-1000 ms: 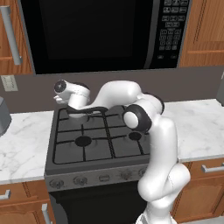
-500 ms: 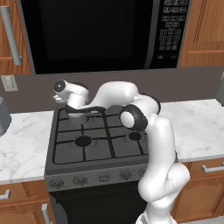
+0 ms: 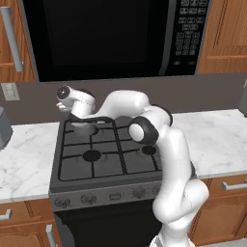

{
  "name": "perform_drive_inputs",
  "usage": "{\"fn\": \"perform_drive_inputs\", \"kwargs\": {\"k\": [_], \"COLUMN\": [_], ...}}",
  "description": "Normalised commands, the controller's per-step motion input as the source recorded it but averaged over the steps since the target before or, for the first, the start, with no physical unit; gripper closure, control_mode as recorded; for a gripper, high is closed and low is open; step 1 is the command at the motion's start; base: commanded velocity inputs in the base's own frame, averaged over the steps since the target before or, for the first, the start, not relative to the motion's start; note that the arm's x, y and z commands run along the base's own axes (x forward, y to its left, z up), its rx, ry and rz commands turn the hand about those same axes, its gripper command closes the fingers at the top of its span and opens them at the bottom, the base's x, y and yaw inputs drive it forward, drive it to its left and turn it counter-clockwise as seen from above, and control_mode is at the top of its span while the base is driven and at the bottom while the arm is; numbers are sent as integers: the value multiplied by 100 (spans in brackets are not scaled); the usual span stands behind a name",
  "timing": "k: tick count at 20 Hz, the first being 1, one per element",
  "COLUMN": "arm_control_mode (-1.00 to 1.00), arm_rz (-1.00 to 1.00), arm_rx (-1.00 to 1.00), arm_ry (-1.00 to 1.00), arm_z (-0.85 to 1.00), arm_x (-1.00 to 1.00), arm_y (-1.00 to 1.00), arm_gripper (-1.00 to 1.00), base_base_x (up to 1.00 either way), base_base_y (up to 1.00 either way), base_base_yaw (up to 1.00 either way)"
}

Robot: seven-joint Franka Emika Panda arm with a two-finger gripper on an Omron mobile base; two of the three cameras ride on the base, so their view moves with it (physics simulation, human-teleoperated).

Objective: The kettle is done boiling. Turn off the stove, then wait for 300 timesteps before moving the kettle to the dining table.

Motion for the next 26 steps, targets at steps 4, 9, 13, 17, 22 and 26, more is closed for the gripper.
{"fn": "perform_drive_inputs", "kwargs": {"k": [4,9,13,17,22,26], "arm_control_mode": [-100,-100,-100,-100,-100,-100], "arm_rz": [0,0,0,0,-3,-8], "arm_rx": [0,1,1,0,0,0], "arm_ry": [1,0,-2,-8,-16,-17], "arm_z": [-10,-16,-14,-1,4,20], "arm_x": [2,0,-2,-23,-59,-65], "arm_y": [0,0,0,0,0,0], "arm_gripper": [100,100,100,100,100,100], "base_base_x": [0,0,0,0,0,0], "base_base_y": [0,0,0,0,0,0], "base_base_yaw": [0,0,0,0,0,0]}}
